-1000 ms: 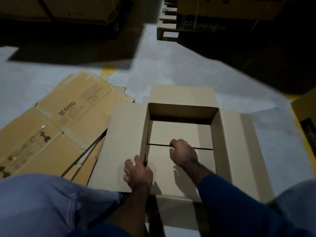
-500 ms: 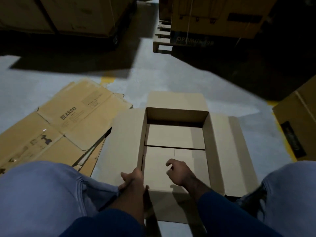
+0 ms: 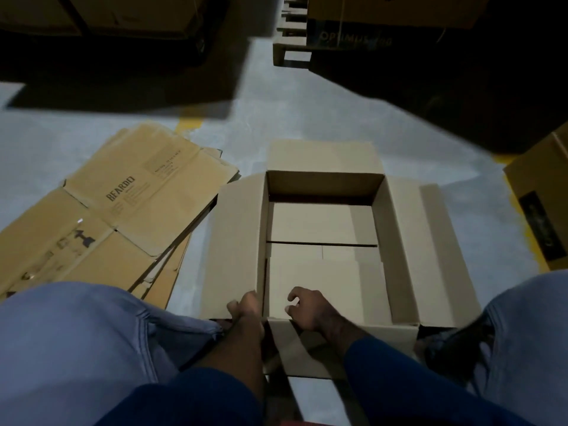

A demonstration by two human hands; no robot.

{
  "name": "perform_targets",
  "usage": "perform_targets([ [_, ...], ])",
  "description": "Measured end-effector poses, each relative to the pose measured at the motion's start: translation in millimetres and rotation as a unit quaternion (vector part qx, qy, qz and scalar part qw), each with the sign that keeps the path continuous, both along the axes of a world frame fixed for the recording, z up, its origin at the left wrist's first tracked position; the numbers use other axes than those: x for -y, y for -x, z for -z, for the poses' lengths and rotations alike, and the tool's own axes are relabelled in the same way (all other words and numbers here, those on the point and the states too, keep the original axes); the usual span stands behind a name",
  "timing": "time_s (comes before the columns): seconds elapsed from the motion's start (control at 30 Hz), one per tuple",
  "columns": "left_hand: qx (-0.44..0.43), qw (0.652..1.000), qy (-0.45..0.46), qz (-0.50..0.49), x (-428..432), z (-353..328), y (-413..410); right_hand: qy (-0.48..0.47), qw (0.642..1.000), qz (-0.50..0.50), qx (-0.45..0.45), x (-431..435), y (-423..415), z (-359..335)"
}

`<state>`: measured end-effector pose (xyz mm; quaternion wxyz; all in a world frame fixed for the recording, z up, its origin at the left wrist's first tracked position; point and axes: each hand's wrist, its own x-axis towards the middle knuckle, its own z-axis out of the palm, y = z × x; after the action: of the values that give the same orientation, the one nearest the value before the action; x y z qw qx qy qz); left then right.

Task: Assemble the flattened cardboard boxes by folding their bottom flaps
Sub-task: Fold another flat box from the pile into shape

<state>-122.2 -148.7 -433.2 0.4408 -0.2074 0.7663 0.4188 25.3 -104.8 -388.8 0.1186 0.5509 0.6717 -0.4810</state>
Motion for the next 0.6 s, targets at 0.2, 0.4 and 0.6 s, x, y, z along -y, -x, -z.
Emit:
perform_targets([
  [0.2, -0.116, 0.991, 0.036, -0.05, -2, 73, 7, -0.012, 0.999, 0.029, -0.014, 4, 11, -2],
  [0.4, -0.057, 0.997, 0.002, -0.053, -12, -10, -9, -0.006, 0.998, 0.041, -0.039, 9, 22, -28],
  [0.6, 0.051, 0.993, -0.105, -0.001, 7, -64, -19, -0.046, 0.999, 0.026, 0.0, 16, 35, -47],
])
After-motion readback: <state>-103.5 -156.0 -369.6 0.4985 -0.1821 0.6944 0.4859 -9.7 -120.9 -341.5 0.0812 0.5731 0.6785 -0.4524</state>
